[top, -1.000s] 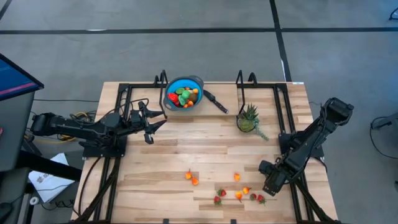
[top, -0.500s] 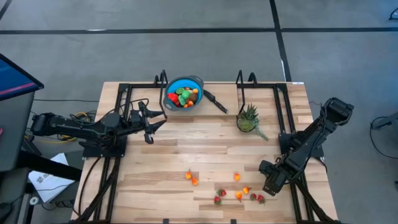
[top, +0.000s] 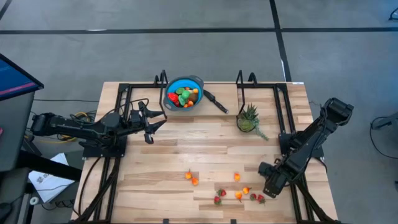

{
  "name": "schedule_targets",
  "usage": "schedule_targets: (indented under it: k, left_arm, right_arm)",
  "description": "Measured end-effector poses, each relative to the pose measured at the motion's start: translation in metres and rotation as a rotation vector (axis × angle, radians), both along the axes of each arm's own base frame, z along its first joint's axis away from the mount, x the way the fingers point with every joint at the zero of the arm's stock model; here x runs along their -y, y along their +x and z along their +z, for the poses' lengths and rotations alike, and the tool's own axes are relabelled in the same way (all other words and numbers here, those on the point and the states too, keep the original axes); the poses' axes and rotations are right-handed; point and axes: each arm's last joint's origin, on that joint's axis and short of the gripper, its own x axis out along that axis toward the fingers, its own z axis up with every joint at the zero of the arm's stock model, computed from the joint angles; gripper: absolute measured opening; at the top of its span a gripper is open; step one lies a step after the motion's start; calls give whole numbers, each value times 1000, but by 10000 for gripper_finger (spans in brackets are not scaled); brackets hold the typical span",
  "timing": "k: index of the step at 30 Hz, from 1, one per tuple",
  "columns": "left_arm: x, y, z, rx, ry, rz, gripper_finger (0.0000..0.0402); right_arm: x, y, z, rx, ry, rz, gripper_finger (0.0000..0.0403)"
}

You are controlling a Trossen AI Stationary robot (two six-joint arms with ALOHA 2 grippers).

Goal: Pick & Place Fruit
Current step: Put the pear into the basket

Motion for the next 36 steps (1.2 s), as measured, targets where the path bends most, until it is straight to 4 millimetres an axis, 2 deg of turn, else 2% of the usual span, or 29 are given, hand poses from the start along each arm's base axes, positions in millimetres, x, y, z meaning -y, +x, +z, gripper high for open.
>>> schedule_targets:
  k: [6,11,19,28,36]
  left_arm:
    - [0,0,0,-1,0,0,172]
    - [0,0,0,0,0,0,173]
    - [0,0,0,0,0,0,173]
    - [0,0,0,0,0,0,173]
    - [0,0,0,0,0,0,173]
  right_arm:
    - [-4,9,14,57,-9,63,101]
    - [0,22,28,113,-75,100,101]
    - [15,55,51,262,-165,184,101]
    - [55,106,85,461,-287,265,101]
    - [110,149,110,713,-417,270,101]
